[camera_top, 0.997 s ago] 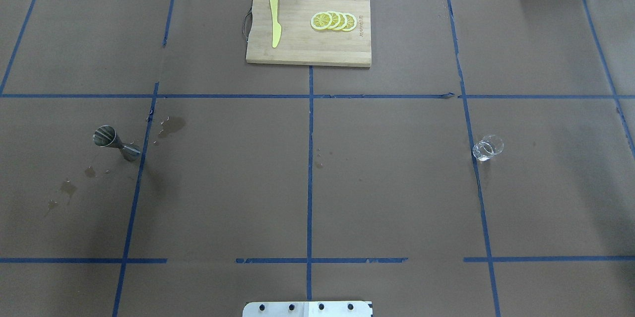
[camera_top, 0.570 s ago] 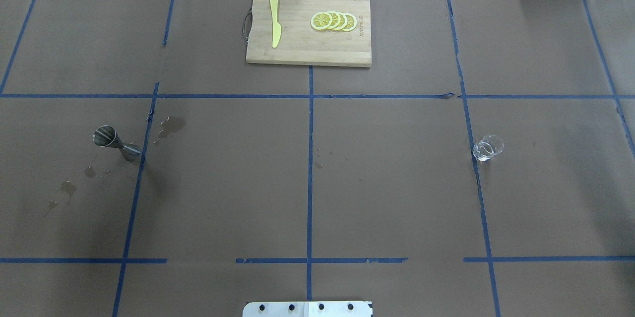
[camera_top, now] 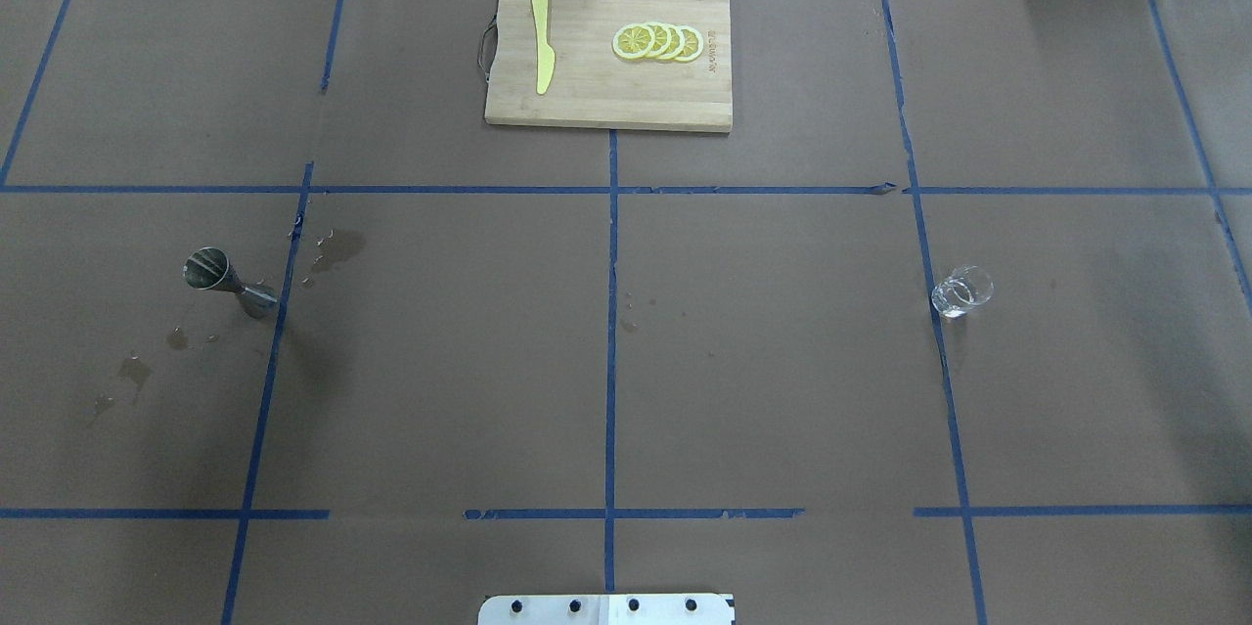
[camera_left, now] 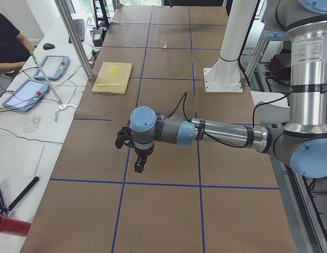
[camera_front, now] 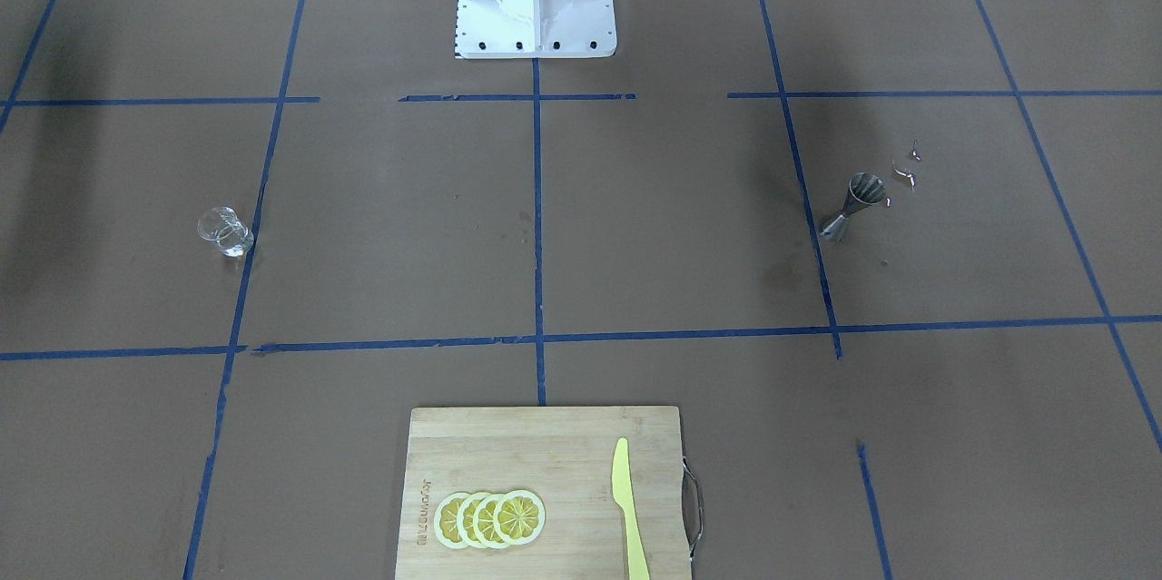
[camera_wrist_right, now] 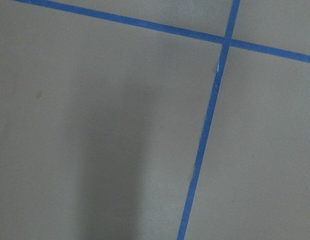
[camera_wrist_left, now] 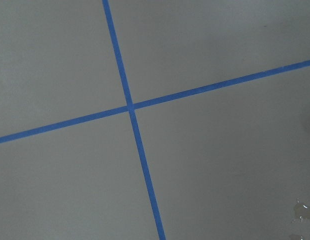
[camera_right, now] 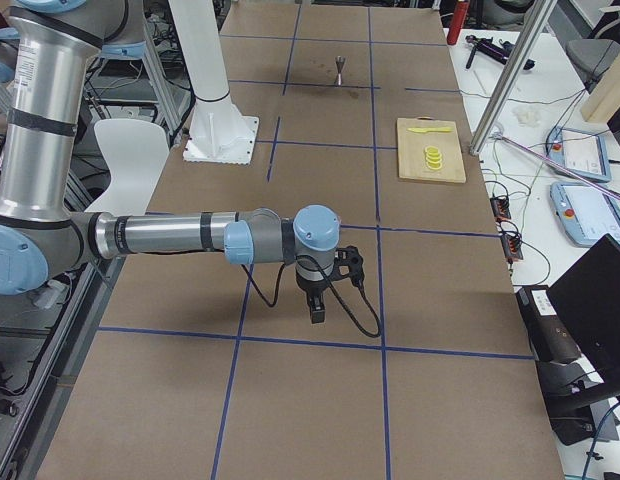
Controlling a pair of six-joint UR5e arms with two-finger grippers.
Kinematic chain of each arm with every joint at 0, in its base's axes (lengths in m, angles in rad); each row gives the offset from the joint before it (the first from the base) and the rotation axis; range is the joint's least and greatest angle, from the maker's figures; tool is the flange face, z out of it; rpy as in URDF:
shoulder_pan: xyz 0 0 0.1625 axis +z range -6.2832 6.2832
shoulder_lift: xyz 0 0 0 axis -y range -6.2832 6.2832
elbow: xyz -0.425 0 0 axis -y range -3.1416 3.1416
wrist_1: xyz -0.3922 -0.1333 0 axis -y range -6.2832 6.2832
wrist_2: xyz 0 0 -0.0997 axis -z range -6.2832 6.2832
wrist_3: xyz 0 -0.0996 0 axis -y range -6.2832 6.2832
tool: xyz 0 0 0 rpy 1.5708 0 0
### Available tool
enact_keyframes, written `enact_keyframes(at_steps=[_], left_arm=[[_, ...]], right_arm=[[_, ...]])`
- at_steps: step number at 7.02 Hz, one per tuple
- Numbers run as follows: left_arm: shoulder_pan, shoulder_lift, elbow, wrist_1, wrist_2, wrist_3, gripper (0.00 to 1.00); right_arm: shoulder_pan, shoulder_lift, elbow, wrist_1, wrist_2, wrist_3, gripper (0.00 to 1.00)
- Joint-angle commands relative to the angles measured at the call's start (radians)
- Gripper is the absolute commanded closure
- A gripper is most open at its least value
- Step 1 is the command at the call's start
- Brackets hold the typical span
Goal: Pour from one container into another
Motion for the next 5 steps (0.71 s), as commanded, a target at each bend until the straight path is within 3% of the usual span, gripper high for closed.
enact_keyframes(at_steps=[1,2,3,5], left_arm=[[0.003,-0.001,-0.028,-0.016,-0.025,-0.006,0.0],[0.005,0.002,-0.037,-0.024,-0.104,-0.014,0.0],[0.01,-0.003,-0.069,-0.024,-0.112,-0.103,0.0],[0.136,0.009,-0.093,-0.313,-0.085,-0.405,0.0]], right_arm=[[0.001,-0.004,0.002,0.006,0.014,0.003,0.0],[0.0,-0.004,-0.029,0.041,0.014,0.003,0.0],[0.0,-0.007,-0.069,0.145,0.02,0.004,0.0],[-0.005,-0.009,-0.071,0.198,0.036,0.141,0.0]])
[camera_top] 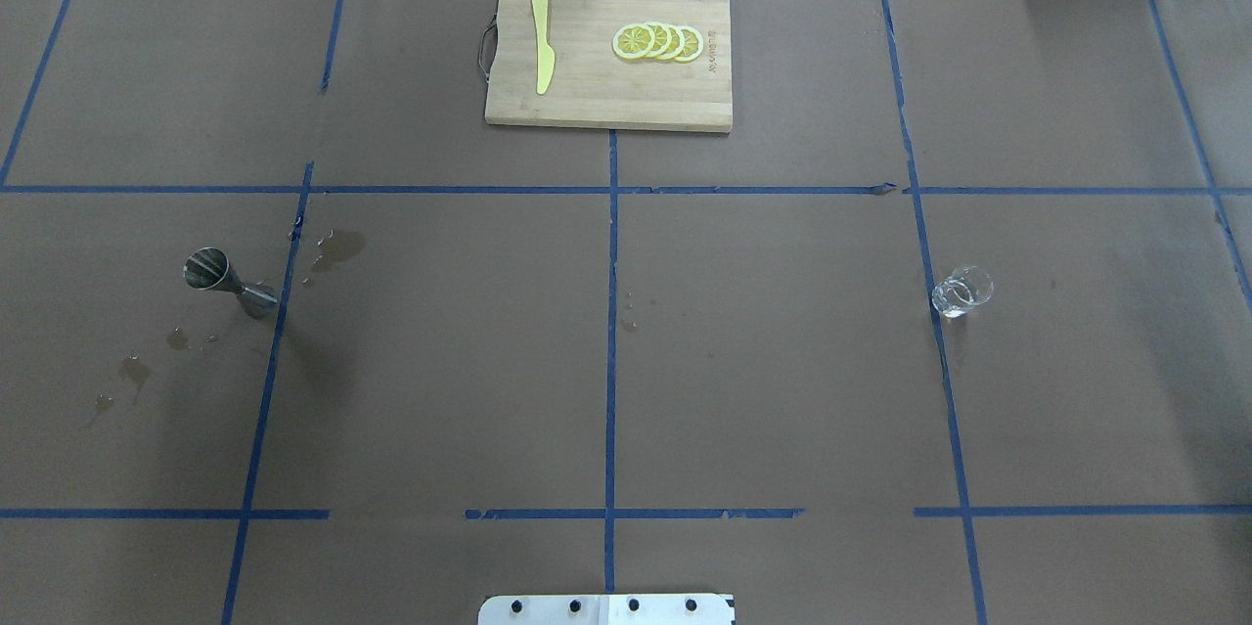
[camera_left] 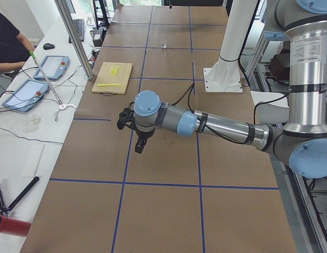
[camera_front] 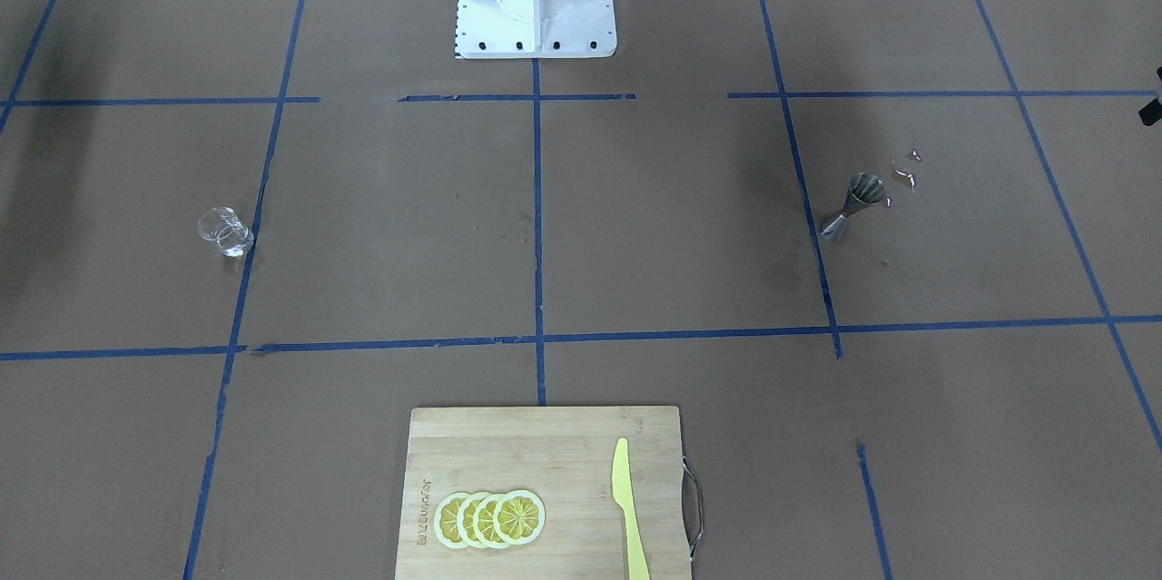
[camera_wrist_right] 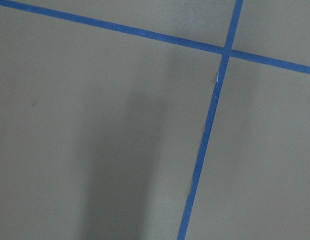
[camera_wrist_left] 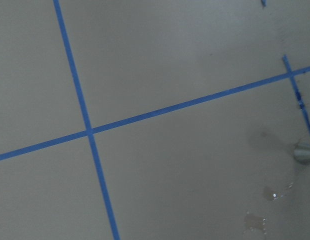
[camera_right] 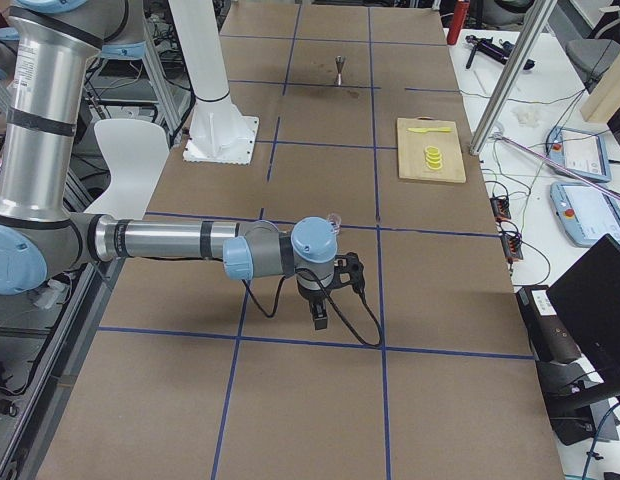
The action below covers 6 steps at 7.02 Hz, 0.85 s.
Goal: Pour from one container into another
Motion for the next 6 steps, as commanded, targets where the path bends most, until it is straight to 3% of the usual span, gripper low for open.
enact_keyframes(at_steps=[1,2,3,5,6], left_arm=[[0.178,0.019,-0.018,-0.293,0.072,-0.321,0.0],[0.275,0.025,-0.026,-0.425,0.19,-0.438,0.0],[0.344,0.022,-0.042,-0.49,0.214,-0.573,0.0],[0.632,0.024,-0.114,-0.518,0.633,-0.814,0.0],[0.712,0.033,-0.145,-0.518,0.734,-0.864,0.0]], right_arm=[[-0.008,0.0,-0.003,0.05,0.022,0.098,0.0],[-0.011,0.001,-0.003,0.067,0.034,0.1,0.0],[-0.017,0.001,-0.003,0.069,0.036,0.1,0.0],[-0.028,0.004,-0.003,0.069,0.034,0.098,0.0],[-0.032,0.006,-0.003,0.069,0.034,0.1,0.0]])
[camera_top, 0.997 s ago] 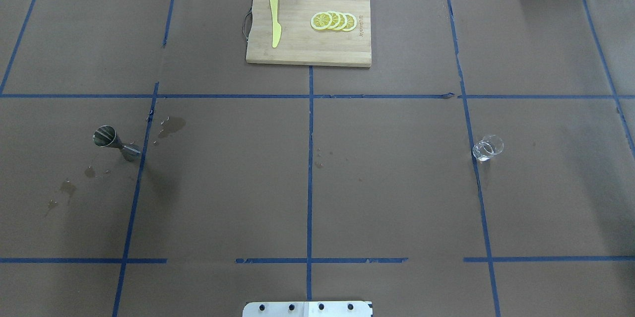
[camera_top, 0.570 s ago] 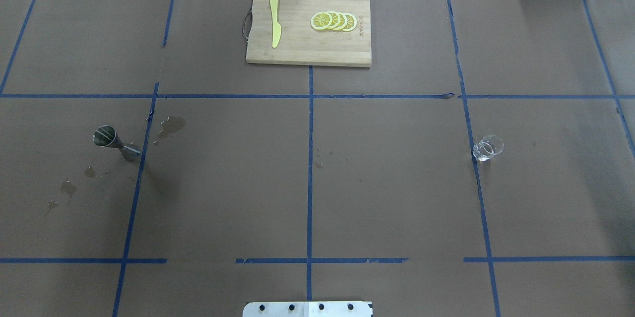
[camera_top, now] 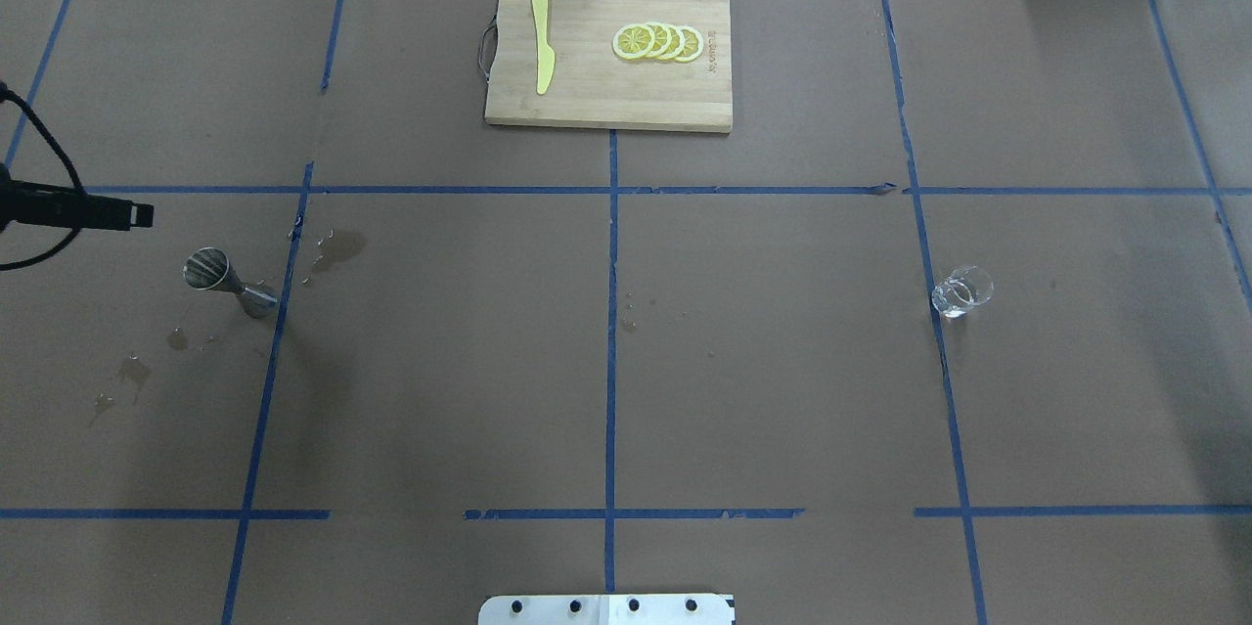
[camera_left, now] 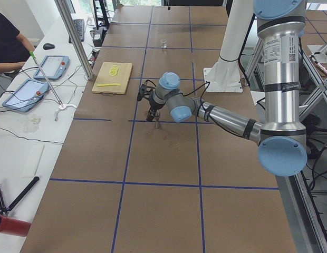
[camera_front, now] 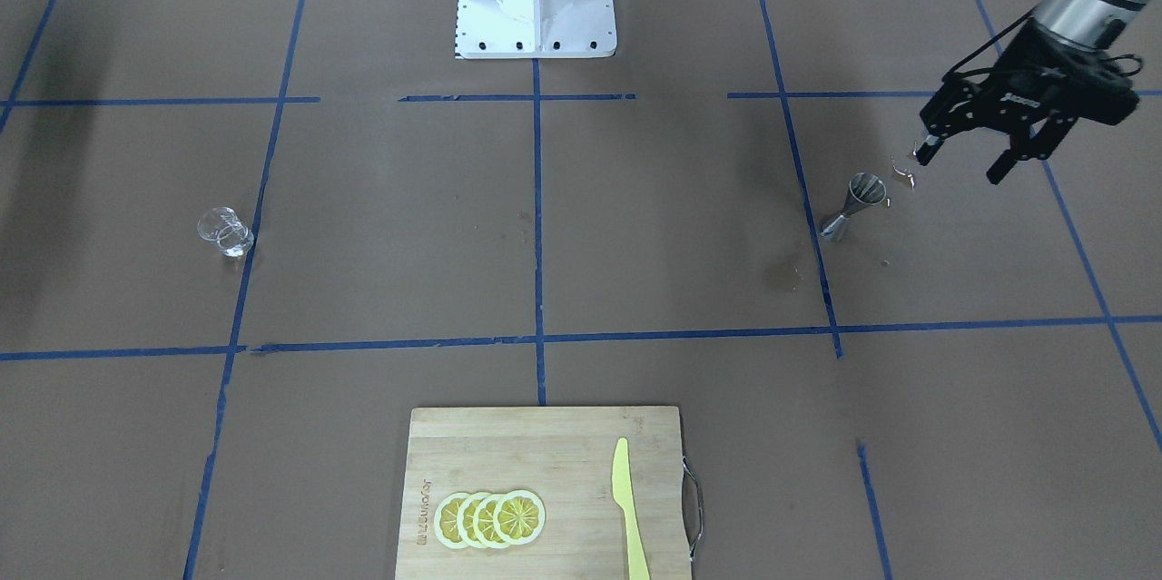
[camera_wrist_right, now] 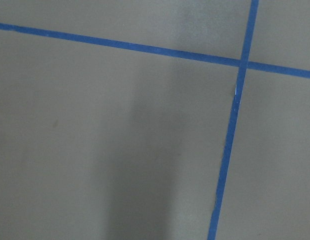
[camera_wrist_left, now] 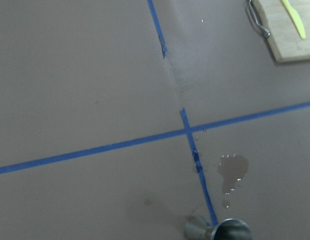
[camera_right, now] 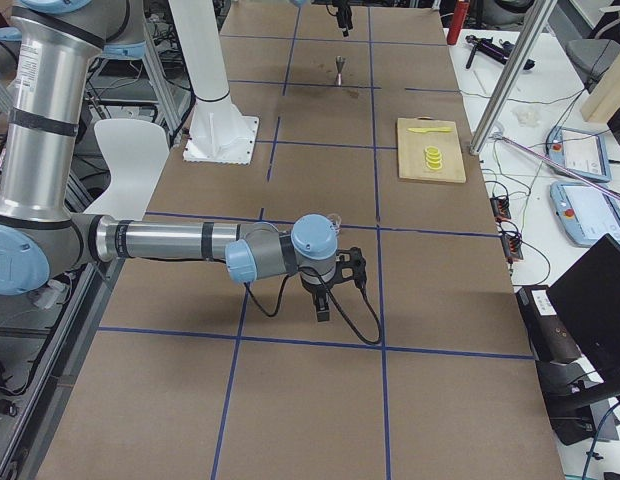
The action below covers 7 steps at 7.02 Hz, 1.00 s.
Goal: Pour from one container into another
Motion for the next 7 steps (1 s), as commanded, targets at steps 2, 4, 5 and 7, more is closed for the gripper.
enact_keyframes(at_steps=[2,4,5,7], left_arm=[[0.292,0.035,-0.086,-0.007,0.474,-0.203,0.08],[0.478,0.07,-0.08,-0.004,0.841,-0.436,0.03],[0.548,0.086,-0.078,-0.005,0.98,-0.518,0.06],[0.645,0.106,-0.004,-0.005,1.249,-0.687,0.03]], right_arm=[[-0.009,0.002,0.001,0.0,0.0,0.0,0.0],[-0.009,0.002,0.001,0.0,0.0,0.0,0.0],[-0.009,0.002,0.001,0.0,0.0,0.0,0.0],[-0.009,0.002,0.001,0.0,0.0,-0.002,0.0]])
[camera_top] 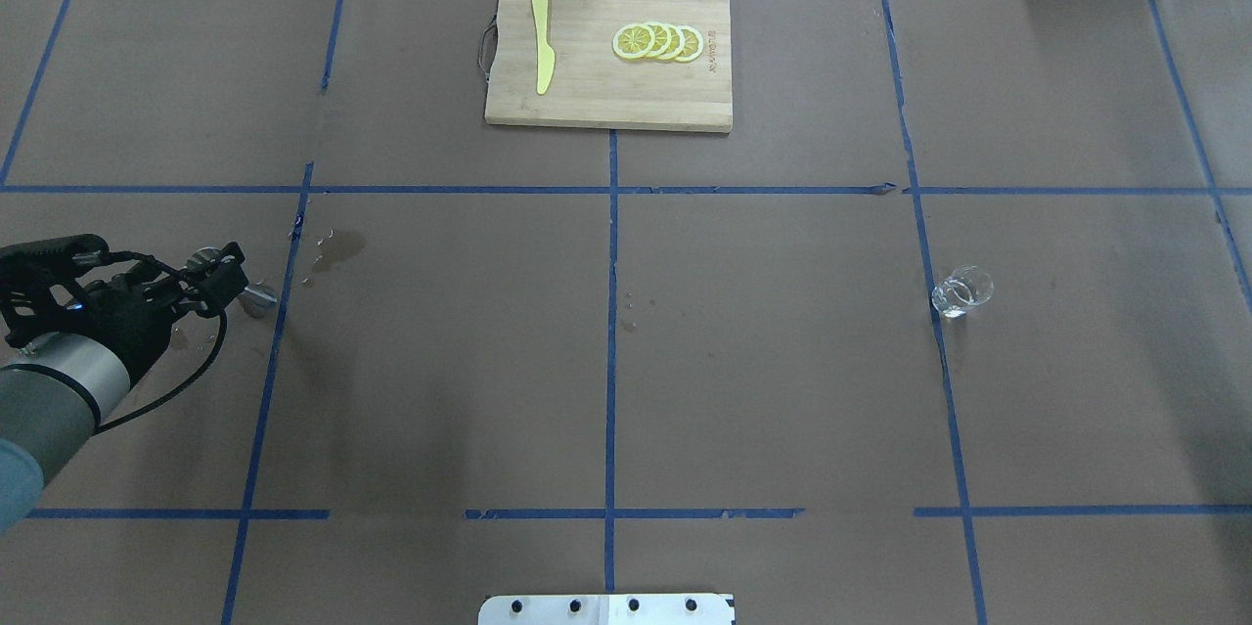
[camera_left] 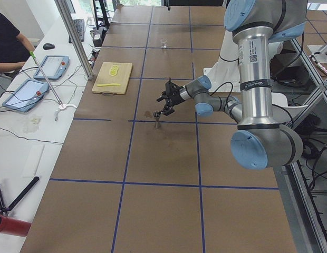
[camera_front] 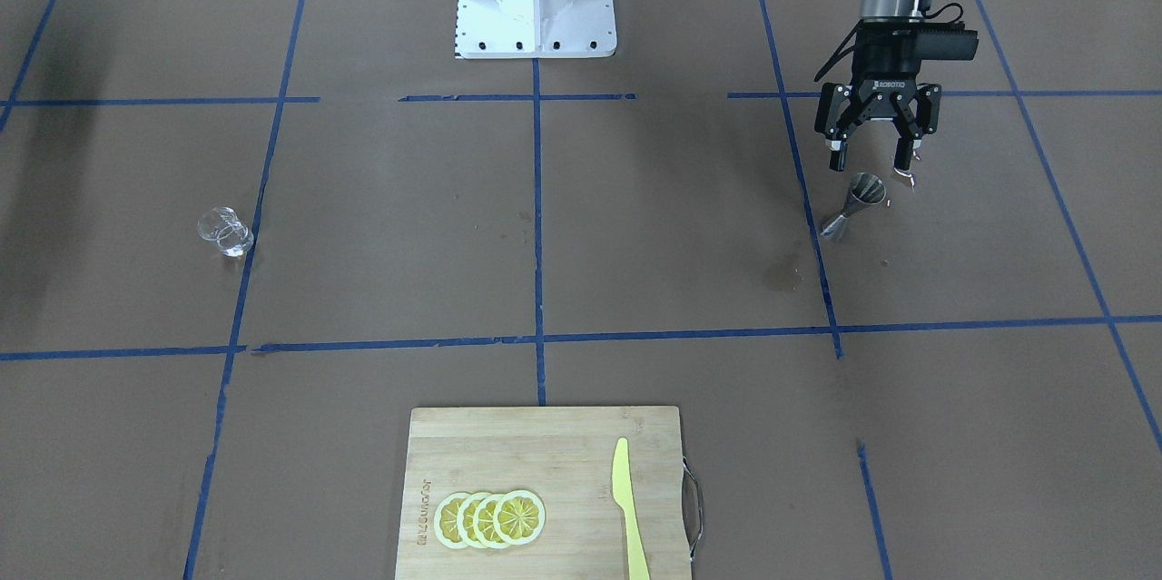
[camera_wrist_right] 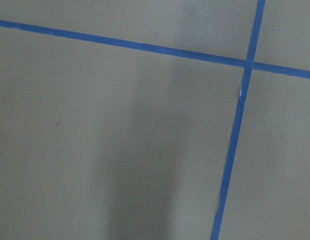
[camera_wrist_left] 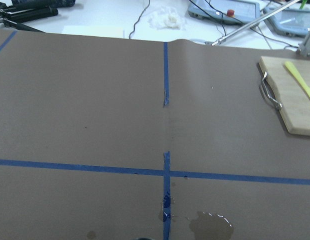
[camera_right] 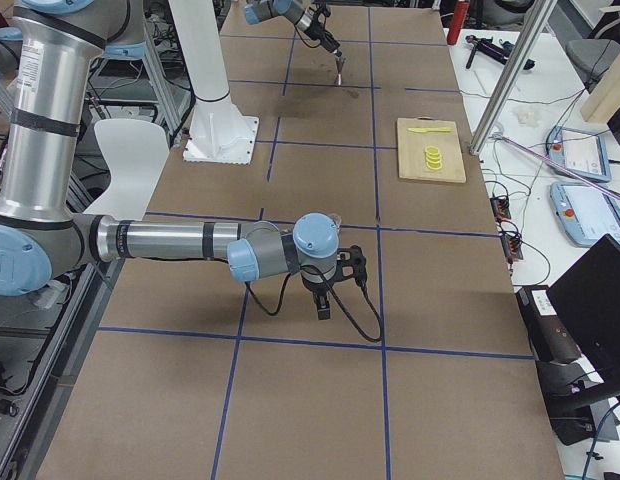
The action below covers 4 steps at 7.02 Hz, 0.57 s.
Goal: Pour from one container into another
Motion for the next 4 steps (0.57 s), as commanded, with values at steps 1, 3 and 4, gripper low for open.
enact_keyframes(at_steps=[1,3,4], left_arm=[[0.077,0.012,0.085,-0.005,0.213,-0.109,0.01],[0.109,0.0,0.104,-0.005,0.273,-0.1,0.01],[0.123,-0.024,0.122,-0.004,0.32,-0.083,0.01]], right_arm=[[0.0,0.0,0.0,0.001,0.0,0.0,0.0],[0.0,0.0,0.0,0.001,0.0,0.0,0.0],[0.0,0.0,0.002,0.001,0.002,0.0,0.0]])
